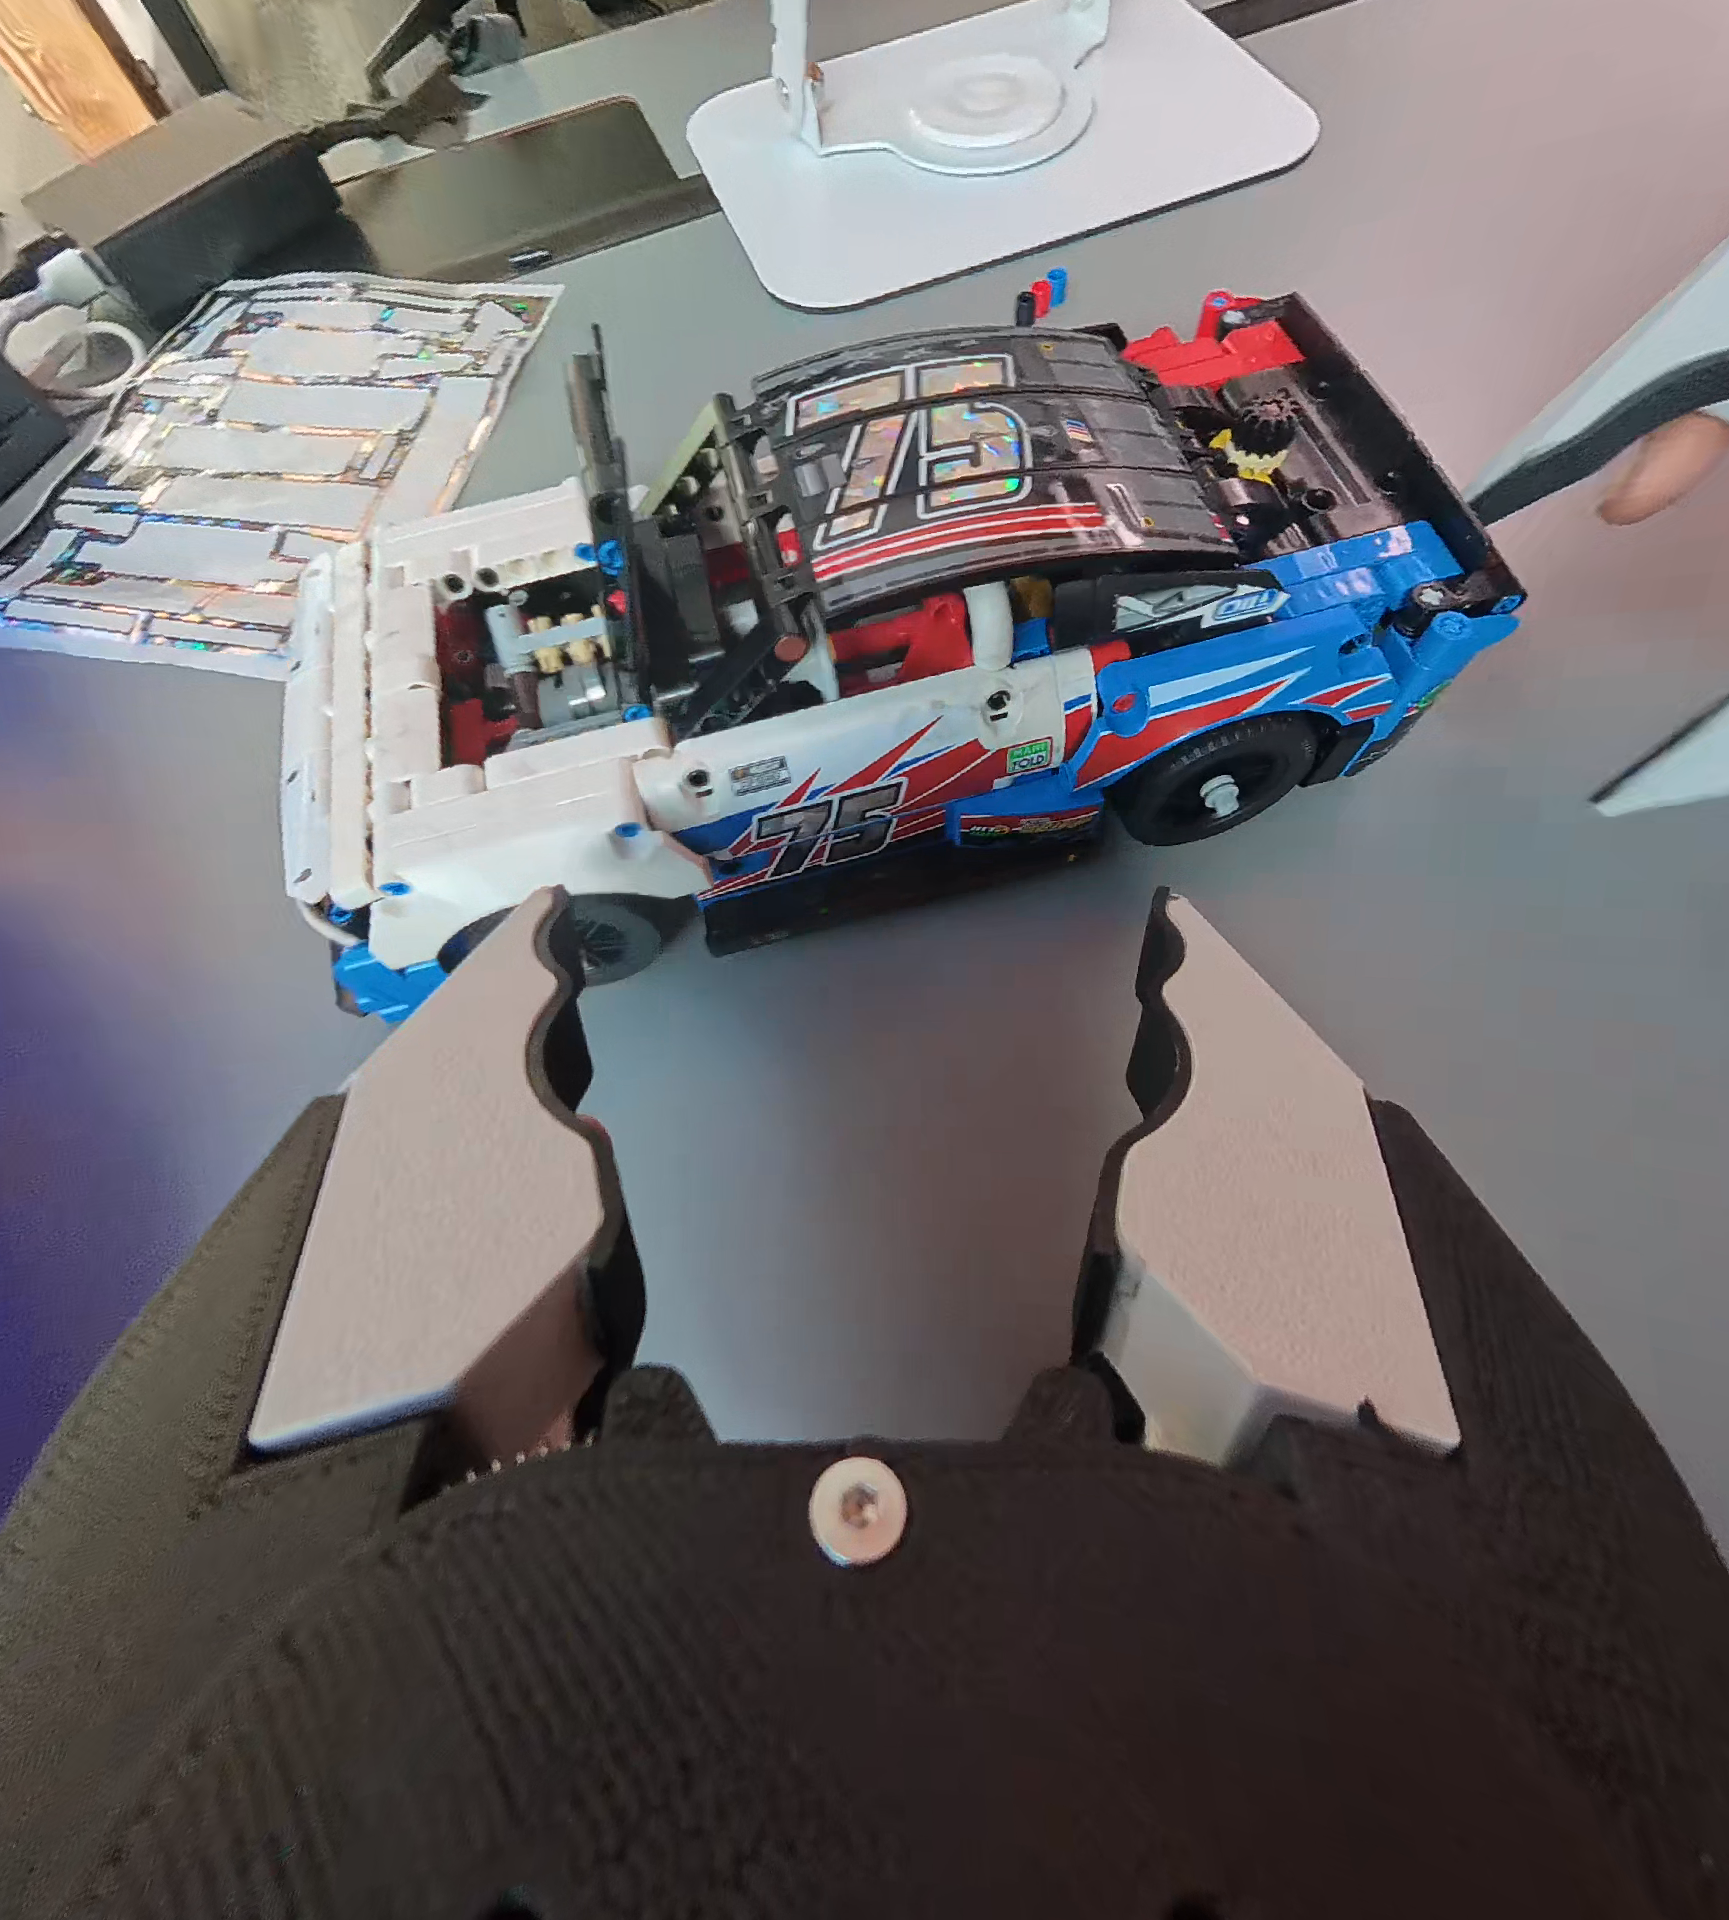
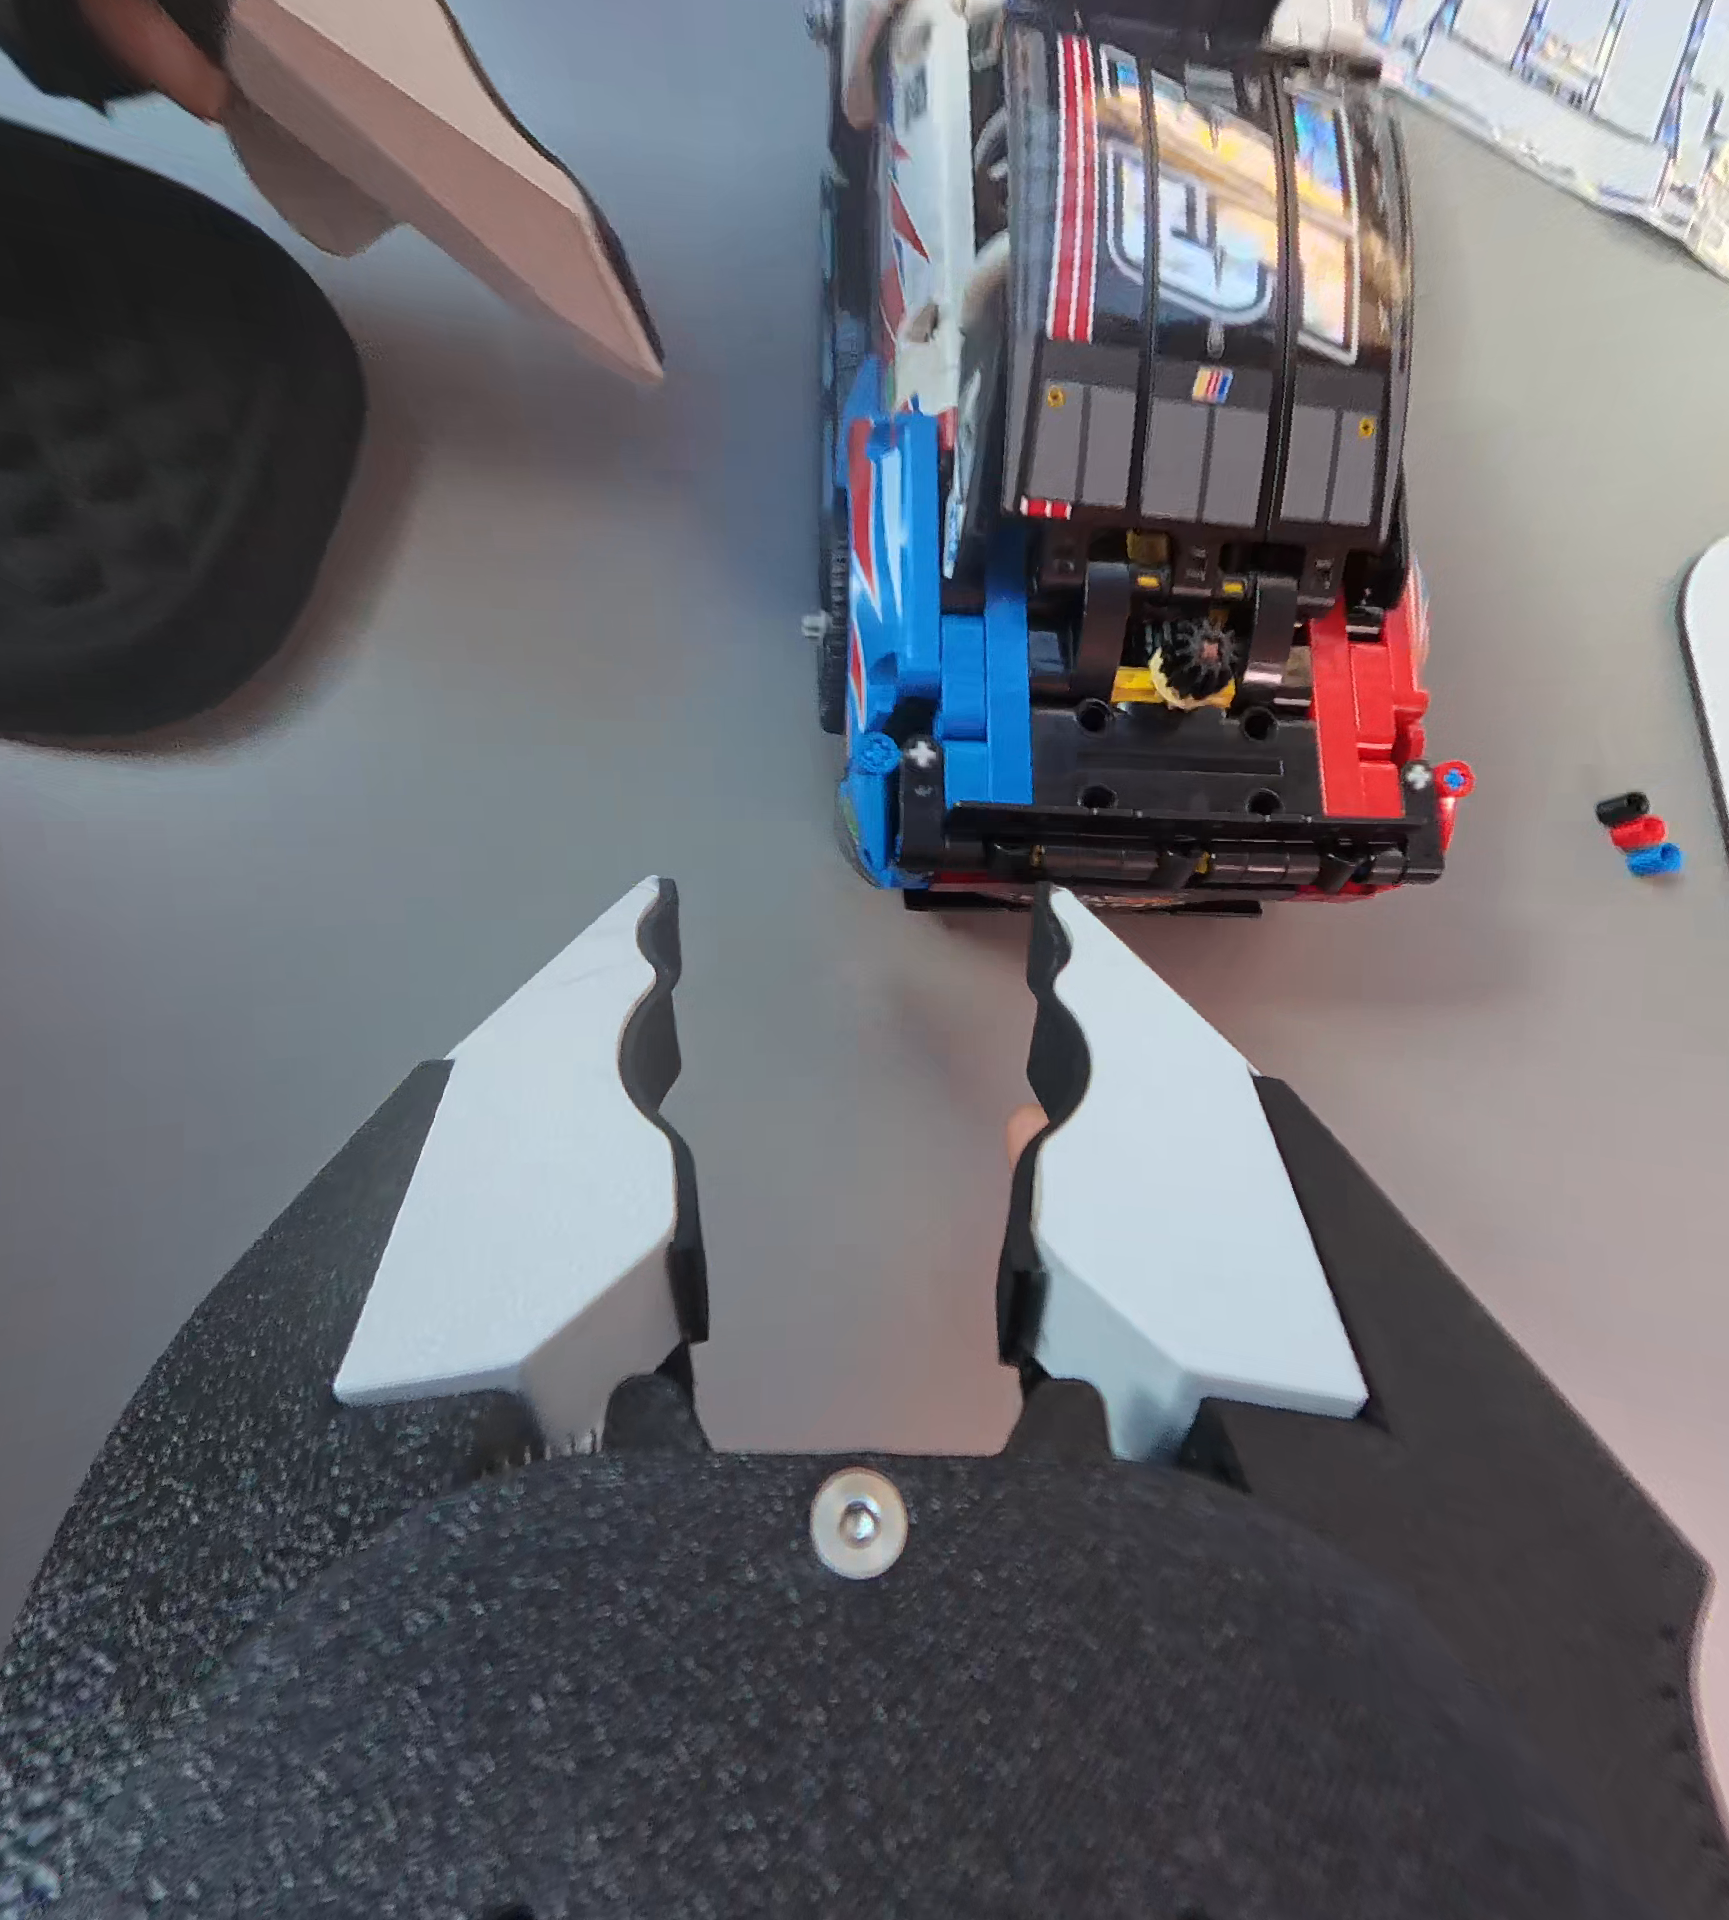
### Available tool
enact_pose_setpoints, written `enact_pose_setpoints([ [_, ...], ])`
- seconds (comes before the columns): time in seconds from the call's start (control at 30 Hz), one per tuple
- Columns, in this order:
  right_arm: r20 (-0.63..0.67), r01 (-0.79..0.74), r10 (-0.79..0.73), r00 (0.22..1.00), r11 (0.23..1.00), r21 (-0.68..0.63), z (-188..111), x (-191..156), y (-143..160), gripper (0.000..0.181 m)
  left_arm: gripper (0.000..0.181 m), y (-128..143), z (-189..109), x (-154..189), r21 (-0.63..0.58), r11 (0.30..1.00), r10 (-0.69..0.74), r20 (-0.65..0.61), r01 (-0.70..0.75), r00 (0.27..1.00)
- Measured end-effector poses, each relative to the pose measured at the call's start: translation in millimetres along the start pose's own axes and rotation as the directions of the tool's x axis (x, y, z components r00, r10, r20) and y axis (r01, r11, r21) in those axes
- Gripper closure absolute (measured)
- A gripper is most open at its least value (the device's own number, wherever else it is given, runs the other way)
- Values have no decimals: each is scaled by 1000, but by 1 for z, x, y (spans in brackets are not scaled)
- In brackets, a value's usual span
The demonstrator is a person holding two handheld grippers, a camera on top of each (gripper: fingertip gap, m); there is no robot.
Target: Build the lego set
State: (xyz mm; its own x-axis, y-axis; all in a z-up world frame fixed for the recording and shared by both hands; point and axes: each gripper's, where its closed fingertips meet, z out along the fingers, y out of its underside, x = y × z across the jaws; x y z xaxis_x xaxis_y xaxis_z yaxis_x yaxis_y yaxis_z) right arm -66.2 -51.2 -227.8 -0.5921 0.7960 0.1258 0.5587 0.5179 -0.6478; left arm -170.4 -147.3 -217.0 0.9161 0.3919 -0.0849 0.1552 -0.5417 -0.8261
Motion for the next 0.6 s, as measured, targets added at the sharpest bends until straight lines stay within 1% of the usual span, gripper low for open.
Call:
enact_pose_setpoints([
  [0.07, -16, 15, -14, 1000, 998, 63, -14, -5, -24, 114, 77, 4, -8, -18, 20, 999, -45, 15, 45, 999],
  [0.13, -45, 11, -7, 999, 995, 94, -24, 0, -43, 109, 77, 11, -14, -36, 37, 993, -111, 25, 110, 994],
  [0.23, -90, 34, -22, 996, 991, 126, -22, 19, -70, 103, 80, 15, -20, -55, 77, 983, -167, 32, 164, 985],
  [0.3, -105, 41, -28, 994, 992, 121, -9, 32, -85, 103, 88, 2, -20, -59, 146, 975, -170, 6, 167, 985],
  [0.37, -124, 73, -62, 990, 993, 91, 11, 44, -96, 94, 103, -24, -14, -62, 225, 962, -151, -34, 155, 988],
  [0.43, -129, 109, -112, 985, 994, -29, 35, 51, -93, 85, 118, -50, -1, -61, 261, 953, -130, -96, 151, 987],
  [0.47, -135, 117, -125, 983, 991, -65, 44, 53, -94, 81, 125, -63, 5, -61, 277, 950, -112, -125, 143, 986],
  [0.5, -141, 135, -146, 979, 987, -87, 52, 54, -95, 77, 133, -72, 13, -59, 276, 952, -94, -154, 134, 984],
  [0.53, -138, 149, -165, 977, 981, -122, 58, 54, -93, 73, 133, -78, 22, -58, 257, 959, -80, -164, 121, 983],
  [0.57, -135, 152, -174, 975, 976, -156, 64, 55, -89, 69, 134, -79, 31, -60, 224, 971, -51, -152, 84, 987],
  [0.6, -126, 152, -176, 976, 972, -177, 68, 55, -86, 69, 133, -75, 41, -67, 179, 983, -10, -111, 30, 994],
])
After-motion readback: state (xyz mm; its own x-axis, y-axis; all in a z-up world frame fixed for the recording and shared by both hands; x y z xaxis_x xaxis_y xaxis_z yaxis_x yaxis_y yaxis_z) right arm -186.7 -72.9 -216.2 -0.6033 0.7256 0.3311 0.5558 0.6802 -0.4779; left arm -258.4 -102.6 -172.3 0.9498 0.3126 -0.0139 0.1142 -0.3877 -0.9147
